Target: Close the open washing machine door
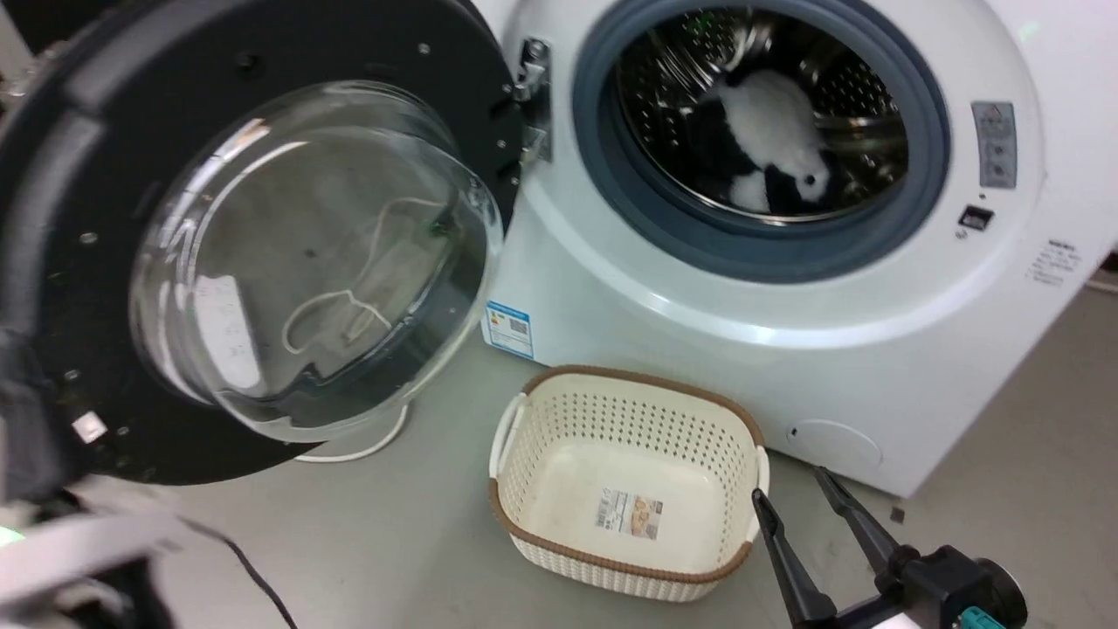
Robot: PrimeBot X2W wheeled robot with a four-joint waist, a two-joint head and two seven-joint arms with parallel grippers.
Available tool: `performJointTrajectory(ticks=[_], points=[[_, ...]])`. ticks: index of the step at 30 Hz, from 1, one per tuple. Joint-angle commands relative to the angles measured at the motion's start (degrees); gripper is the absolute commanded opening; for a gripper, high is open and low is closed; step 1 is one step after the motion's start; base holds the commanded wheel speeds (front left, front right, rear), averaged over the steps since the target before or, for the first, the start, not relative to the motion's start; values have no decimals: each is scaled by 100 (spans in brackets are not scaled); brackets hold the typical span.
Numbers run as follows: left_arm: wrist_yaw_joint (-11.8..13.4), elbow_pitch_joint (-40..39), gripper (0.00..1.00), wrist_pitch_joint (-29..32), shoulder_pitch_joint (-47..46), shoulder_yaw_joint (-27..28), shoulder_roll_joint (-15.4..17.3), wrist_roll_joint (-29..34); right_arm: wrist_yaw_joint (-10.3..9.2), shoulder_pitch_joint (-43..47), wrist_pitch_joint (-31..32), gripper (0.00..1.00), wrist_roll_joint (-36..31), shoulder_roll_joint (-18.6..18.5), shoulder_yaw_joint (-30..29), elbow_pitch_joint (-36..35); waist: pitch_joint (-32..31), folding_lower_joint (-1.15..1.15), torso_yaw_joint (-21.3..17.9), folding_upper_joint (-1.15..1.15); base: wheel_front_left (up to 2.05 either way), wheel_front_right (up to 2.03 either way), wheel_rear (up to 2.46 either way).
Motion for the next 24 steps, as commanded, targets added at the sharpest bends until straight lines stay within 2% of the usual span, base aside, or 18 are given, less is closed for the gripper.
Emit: performJointTrajectory(ticks=[1,4,6,12,16,20,24], points=[[-56,-5,0,-65,-267,233,33,-255,6,-61,-58,100,62,-58,40,-4,97,0,-98,0,0,0,0],[-75,321,0,111,-837,727,289,-924,6,-111,-67,100,96,-129,64,-26,224,0,-205,0,0,0,0],[-21,631,0,393,-1242,1027,659,-1215,6,-148,-67,100,116,-178,86,-34,315,0,-293,0,0,0,0],[326,1847,0,1281,-2262,1780,1765,-1873,6,-307,-67,100,183,-317,149,-82,594,0,-575,0,0,0,0],[564,2633,0,1881,-2659,2152,2366,-2224,6,-373,-67,100,230,-397,168,-106,734,0,-733,0,0,0,0],[887,3240,0,2708,-2895,2556,2712,-2772,6,-397,-67,100,273,-450,184,-108,825,0,-843,0,0,0,0],[1055,3541,0,3652,-2958,2745,2830,-3326,6,-430,-67,100,298,-488,181,-117,902,0,-875,0,0,0,0]])
